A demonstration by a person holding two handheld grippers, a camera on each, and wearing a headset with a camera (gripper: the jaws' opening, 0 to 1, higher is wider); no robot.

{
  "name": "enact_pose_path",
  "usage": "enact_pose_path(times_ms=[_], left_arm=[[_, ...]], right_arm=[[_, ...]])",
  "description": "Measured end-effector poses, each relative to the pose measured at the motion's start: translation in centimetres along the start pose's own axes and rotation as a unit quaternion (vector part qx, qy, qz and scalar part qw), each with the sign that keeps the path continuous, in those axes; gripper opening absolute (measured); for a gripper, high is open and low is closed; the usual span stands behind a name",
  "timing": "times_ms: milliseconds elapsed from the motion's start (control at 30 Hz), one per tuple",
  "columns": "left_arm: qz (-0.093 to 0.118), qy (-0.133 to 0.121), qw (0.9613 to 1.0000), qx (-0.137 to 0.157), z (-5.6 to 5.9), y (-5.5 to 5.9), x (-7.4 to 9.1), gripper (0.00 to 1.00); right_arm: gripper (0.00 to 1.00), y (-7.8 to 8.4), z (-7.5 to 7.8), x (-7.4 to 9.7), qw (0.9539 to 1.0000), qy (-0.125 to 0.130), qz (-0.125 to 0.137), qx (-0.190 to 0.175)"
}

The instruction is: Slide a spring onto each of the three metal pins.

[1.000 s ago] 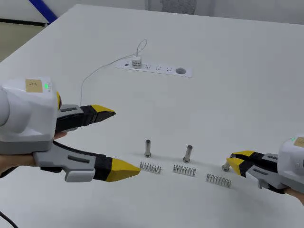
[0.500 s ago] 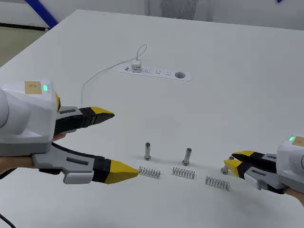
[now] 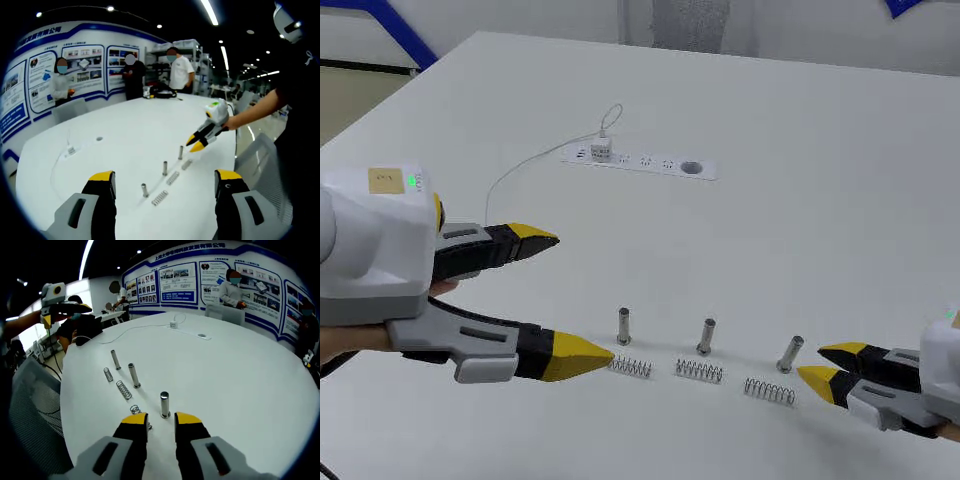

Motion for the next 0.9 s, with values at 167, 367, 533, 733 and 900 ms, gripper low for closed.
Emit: enact_pose_path(times_ms=[167,367,533,733,900], left_arm=[[-0.003,0.002,1.0,0.004,0.2,0.3,-0.2,0.83],[-0.01,0.003,0.9999,0.009,0.3,0.9,0.0,0.83],[-0.01,-0.001,0.9998,0.014,0.2,1.1,0.3,0.83],[-0.01,-0.003,0.9998,0.019,-0.1,1.4,0.3,0.82],[-0.012,-0.003,0.9997,0.02,-0.2,1.5,0.2,0.82]], right_arm=[[0.22,0.8,-0.6,-0.1,0.9996,-0.022,-0.018,0.0],[0.23,1.2,-1.3,-1.5,0.9982,-0.038,-0.043,0.017],[0.23,1.2,-1.8,-2.4,0.997,-0.052,-0.053,0.025],[0.23,1.6,-2.0,-3.3,0.9942,-0.064,-0.071,0.048],[0.23,1.9,-2.0,-3.7,0.9921,-0.069,-0.084,0.063]])
Point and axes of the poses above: the centre of the closed fingertips' face, and the gripper's own axes: x roughly backward along the fingers, z roughly to its right, y roughly out of its underside, the point moved 7 cm from there along x, roughly backward along the fingers, and after that the axes turned 6 degrees about -x, right-handed, at the moved point
